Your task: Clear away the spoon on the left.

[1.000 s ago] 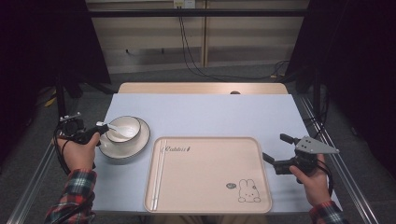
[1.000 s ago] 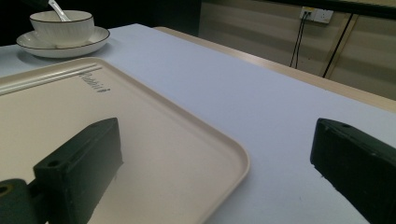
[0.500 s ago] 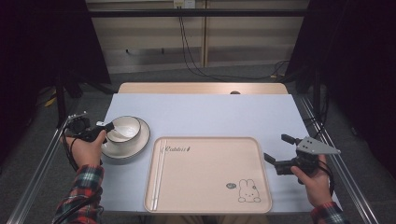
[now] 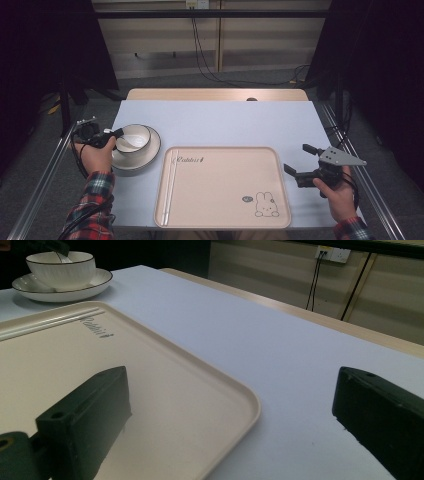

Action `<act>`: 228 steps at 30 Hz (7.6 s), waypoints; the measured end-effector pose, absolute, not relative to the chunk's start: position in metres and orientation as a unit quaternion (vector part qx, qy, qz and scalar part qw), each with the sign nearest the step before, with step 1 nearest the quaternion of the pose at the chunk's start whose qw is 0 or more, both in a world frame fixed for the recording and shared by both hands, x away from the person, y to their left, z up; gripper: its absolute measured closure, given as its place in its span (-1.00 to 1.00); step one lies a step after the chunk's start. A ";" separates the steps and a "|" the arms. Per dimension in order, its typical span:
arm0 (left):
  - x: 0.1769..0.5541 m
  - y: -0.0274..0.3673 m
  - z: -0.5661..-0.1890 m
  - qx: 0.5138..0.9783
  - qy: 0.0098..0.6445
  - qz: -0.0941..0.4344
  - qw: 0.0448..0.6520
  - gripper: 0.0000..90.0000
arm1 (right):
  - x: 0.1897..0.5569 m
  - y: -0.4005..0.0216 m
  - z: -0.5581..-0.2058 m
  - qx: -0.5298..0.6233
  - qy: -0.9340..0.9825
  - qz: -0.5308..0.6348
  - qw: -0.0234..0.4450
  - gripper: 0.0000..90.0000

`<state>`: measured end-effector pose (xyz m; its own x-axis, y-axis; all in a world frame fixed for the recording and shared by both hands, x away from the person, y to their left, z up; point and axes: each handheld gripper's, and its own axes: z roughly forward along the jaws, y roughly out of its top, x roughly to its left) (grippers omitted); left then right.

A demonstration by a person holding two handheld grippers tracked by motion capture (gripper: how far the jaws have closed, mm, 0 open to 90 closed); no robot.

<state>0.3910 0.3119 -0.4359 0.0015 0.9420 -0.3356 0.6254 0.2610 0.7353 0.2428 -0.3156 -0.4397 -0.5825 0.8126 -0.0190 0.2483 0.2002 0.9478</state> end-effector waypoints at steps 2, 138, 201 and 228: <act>0.392 0.311 -0.435 0.575 0.679 0.194 0.413 0.36 | 0.243 -0.316 -0.440 0.368 0.724 0.515 0.274 -0.97; 0.358 0.148 -0.406 0.723 0.517 -0.009 0.458 0.92 | 0.231 -0.319 -0.440 0.365 0.726 0.510 0.282 -0.99; 0.350 0.132 -0.466 0.754 0.511 -0.022 0.413 0.68 | 0.231 -0.320 -0.440 0.367 0.724 0.513 0.279 -0.99; 0.351 0.137 -0.474 0.751 0.526 -0.006 0.399 0.56 | 0.231 -0.321 -0.440 0.368 0.726 0.511 0.278 -0.99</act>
<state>0.3513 0.1373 -0.4745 0.4475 0.7854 -0.4277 0.7942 -0.1293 0.5937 0.2306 -0.3205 -0.4397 -0.5758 0.8172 -0.0272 0.2496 0.2073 0.9459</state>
